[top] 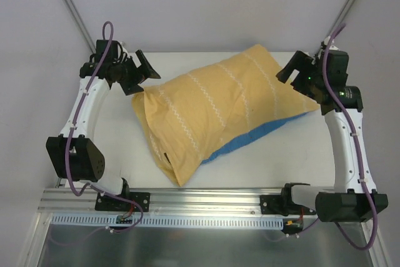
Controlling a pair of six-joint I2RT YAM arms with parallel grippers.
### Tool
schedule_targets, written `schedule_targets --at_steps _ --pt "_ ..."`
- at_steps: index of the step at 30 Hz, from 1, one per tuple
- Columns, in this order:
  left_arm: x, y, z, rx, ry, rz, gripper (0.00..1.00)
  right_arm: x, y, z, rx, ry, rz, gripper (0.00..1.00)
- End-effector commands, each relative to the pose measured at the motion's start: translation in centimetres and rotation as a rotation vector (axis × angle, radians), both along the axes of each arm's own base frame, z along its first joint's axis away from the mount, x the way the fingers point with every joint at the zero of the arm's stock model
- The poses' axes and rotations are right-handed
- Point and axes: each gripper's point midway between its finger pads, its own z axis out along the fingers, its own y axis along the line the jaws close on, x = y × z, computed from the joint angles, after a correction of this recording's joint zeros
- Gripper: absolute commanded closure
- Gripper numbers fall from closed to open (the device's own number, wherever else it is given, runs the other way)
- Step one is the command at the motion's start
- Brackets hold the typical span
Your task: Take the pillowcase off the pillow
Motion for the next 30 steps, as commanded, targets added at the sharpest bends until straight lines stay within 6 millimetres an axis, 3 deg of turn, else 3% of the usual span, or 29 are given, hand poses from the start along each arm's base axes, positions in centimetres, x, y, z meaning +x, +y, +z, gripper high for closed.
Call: schedule_targets --at_steps 1,3,8,12,13,15,16,18,19,20,21,22,23,24,27,28,30 --pt "-1.9 -0.6 -2.0 -0.011 0.055 -0.042 0.06 -0.1 2.7 -0.7 -0.062 -0.017 0.095 0.00" --pt "-2.6 -0.9 -3.4 -0.035 0.084 -0.041 0.07 -0.7 4.2 -2.2 -0.078 0.017 0.133 0.01" --pt "-4.0 -0.6 -5.5 -0.020 0.106 -0.021 0.07 -2.4 7.3 -3.1 -0.122 0.023 0.240 0.01" --pt "-4.8 1.3 -5.0 0.051 0.061 0.042 0.07 -4.4 10.9 -3.7 -0.219 0.015 0.380 0.00" --pt "-5.1 1.6 -4.1 0.050 0.036 0.058 0.07 -5.7 13.2 -3.8 -0.250 0.002 0.466 0.00" --pt "-5.7 2.7 -3.6 0.043 0.018 0.101 0.07 -6.5 14.8 -4.0 -0.320 -0.016 0.502 0.00" --pt "-6.0 2.9 -3.4 0.037 0.014 0.114 0.08 -8.0 17.4 -4.1 -0.350 -0.040 0.588 0.00" --pt "-6.5 3.2 -3.3 0.022 0.013 0.131 0.08 -8.6 19.6 -4.4 -0.433 -0.068 0.628 0.00" --pt "-6.9 3.4 -3.1 0.009 0.009 0.142 0.08 -10.2 22.2 -4.0 -0.459 -0.105 0.712 0.01" --pt "-7.1 3.4 -3.1 -0.001 0.008 0.143 0.09 -10.6 23.4 -3.9 -0.485 -0.116 0.738 0.00" --pt "-7.5 3.2 -2.8 -0.015 0.003 0.135 0.09 -10.5 24.6 -5.2 -0.546 -0.091 0.745 0.00" --pt "-7.8 3.3 -2.8 -0.025 0.007 0.139 0.09 -11.8 26.5 -5.3 -0.591 -0.106 0.818 0.00" --pt "-8.3 3.2 -3.1 -0.035 0.021 0.141 0.09 -12.1 28.1 -4.2 -0.596 -0.135 0.837 0.00" --pt "-8.6 3.2 -3.3 -0.042 0.023 0.141 0.09 -12.1 29.4 -5.6 -0.664 -0.116 0.865 0.01" --pt "-10.3 2.5 -4.6 -0.072 0.057 0.122 0.14 -14.2 33.5 -5.4 -0.702 -0.165 0.973 0.00" --pt "-11.3 1.9 -5.7 -0.101 0.091 0.108 0.15 -15.0 34.9 -6.7 -0.733 -0.156 1.014 0.01" --pt "-12.4 1.6 -7.0 -0.117 0.129 0.111 0.21 -15.7 36.8 -6.7 -0.730 -0.175 1.051 0.00"
